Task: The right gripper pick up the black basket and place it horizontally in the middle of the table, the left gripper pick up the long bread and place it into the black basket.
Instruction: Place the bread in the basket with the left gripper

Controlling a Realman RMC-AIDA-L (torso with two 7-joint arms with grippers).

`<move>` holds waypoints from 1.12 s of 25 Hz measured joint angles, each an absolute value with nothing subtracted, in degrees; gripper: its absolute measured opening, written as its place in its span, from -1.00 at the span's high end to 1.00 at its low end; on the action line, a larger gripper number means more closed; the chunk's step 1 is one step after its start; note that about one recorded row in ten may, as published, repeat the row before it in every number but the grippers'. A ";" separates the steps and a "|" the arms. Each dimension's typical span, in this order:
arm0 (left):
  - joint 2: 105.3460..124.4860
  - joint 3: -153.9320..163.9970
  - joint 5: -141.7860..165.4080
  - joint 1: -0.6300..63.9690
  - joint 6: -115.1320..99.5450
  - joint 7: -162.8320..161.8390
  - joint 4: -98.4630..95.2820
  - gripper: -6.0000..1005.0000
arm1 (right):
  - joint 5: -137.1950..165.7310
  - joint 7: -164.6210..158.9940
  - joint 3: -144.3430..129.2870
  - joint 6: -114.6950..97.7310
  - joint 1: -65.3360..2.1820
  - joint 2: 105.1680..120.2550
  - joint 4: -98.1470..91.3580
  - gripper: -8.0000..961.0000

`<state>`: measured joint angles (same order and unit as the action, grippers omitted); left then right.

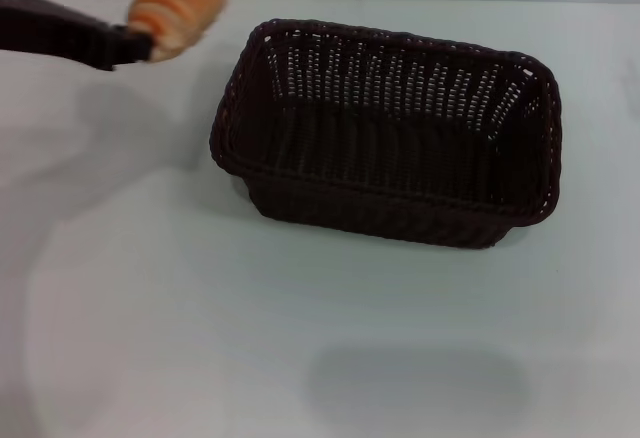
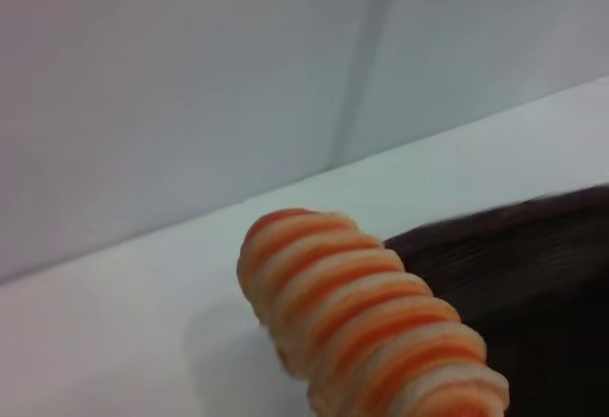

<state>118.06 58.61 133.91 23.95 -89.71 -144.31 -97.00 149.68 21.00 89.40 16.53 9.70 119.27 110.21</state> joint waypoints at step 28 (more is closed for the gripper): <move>118.02 75.20 121.47 30.25 -78.42 -141.46 -86.83 0.73 | 149.76 21.00 87.71 16.93 10.38 119.18 110.67 -0.03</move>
